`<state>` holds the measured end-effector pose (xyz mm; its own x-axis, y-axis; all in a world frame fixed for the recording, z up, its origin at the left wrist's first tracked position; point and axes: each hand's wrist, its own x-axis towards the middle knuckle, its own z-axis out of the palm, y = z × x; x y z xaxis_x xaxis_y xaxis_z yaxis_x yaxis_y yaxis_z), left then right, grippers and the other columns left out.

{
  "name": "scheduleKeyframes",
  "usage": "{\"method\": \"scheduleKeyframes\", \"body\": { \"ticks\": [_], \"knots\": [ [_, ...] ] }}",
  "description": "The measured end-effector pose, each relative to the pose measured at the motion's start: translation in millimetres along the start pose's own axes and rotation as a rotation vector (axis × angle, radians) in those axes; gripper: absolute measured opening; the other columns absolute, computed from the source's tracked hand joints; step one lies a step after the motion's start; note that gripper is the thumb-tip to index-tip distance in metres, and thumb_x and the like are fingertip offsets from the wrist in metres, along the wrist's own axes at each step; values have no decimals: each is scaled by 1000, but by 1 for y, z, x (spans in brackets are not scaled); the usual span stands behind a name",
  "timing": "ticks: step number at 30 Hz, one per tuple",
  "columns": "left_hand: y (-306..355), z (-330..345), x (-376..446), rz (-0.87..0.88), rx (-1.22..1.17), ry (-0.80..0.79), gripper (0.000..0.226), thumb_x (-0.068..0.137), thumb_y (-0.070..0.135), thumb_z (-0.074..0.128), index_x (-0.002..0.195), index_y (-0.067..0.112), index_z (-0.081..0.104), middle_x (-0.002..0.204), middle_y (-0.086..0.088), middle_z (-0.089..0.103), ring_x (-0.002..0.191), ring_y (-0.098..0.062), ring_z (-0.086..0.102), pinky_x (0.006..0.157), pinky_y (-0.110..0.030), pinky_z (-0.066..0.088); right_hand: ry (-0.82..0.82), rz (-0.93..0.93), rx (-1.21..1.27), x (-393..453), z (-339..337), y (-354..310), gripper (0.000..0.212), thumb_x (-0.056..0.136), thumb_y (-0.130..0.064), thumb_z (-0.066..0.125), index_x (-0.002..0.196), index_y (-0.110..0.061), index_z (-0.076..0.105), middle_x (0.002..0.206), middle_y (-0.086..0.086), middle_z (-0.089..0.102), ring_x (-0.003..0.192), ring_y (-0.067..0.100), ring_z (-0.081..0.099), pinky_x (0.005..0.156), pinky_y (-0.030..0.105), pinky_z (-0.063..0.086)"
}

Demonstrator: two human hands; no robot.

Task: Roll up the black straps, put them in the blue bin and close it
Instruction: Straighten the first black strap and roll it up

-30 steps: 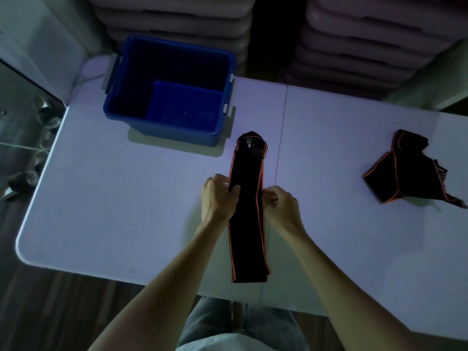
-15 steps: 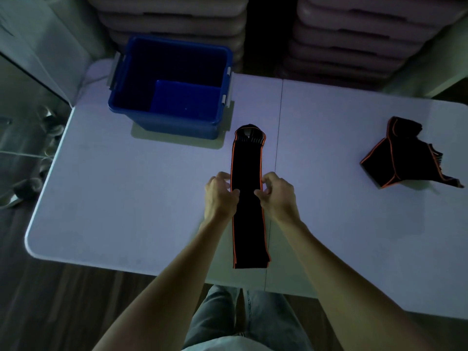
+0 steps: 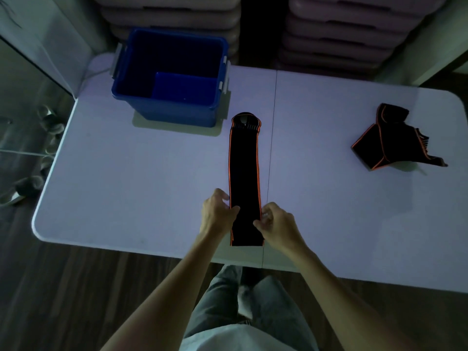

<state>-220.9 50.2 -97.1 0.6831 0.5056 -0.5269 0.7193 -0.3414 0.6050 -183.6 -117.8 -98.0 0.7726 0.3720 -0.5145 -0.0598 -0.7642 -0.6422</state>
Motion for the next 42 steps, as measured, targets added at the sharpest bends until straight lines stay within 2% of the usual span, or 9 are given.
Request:
{"method": "scheduleKeyframes", "body": {
  "ticks": [3,7,11,14,18,22,25,35,42],
  "knots": [
    [-3,3,-9,53,0,4,29,81,13,71,107,14,59,82,-5,66,75,-23,64,63,-33,53,42,-17,18,-11,11,7,27,88,-26,70,109,-14,58,91,-1,65,75,7,63,62,7,44],
    [-10,6,-23,129,16,25,51,84,12,70,132,15,55,100,-9,67,92,-23,64,78,-33,54,113,-68,-25,-27,18,14,39,93,-30,63,125,-10,59,101,7,63,90,18,61,75,21,45],
    [-20,11,-35,270,105,-12,59,82,5,65,136,25,51,105,-6,57,92,-18,53,74,-21,41,54,-134,-80,-45,21,13,49,98,-32,53,143,-15,46,122,9,54,104,21,59,90,31,50],
    [-19,9,-37,263,106,-15,50,83,9,67,131,20,54,108,-6,54,93,-21,57,80,-29,48,24,-165,-99,-56,22,13,48,99,-35,50,141,-12,46,130,11,50,112,21,58,97,32,50],
    [-23,0,-52,354,85,80,57,86,6,59,141,14,46,134,-6,51,113,-24,58,86,-36,54,97,-252,-174,-67,21,15,47,99,-38,48,141,-17,46,139,5,43,126,18,49,102,29,46],
    [-32,-6,-74,671,410,-96,68,78,9,57,144,19,42,146,3,42,130,-19,45,103,-37,46,109,-359,-336,-77,25,19,47,97,-33,53,141,-20,45,147,0,38,136,17,37,105,34,47],
    [-40,-1,-76,688,681,-185,71,82,20,59,149,20,35,156,3,30,143,-17,30,114,-34,28,92,-401,-454,-78,30,20,54,95,-29,57,145,-20,41,151,0,38,141,18,33,113,35,39],
    [-44,9,-71,732,669,-25,43,90,13,55,133,16,52,146,0,49,133,-20,48,106,-32,32,105,-426,-558,-65,28,18,48,94,-24,60,140,-17,49,147,5,42,140,23,36,110,37,40],
    [-35,1,-58,673,653,-129,38,95,26,52,132,19,58,140,3,57,120,-20,59,105,-34,37,58,-385,-488,-54,29,11,39,97,-29,55,132,-12,50,137,5,44,128,20,45,97,34,51]
  ]
}}
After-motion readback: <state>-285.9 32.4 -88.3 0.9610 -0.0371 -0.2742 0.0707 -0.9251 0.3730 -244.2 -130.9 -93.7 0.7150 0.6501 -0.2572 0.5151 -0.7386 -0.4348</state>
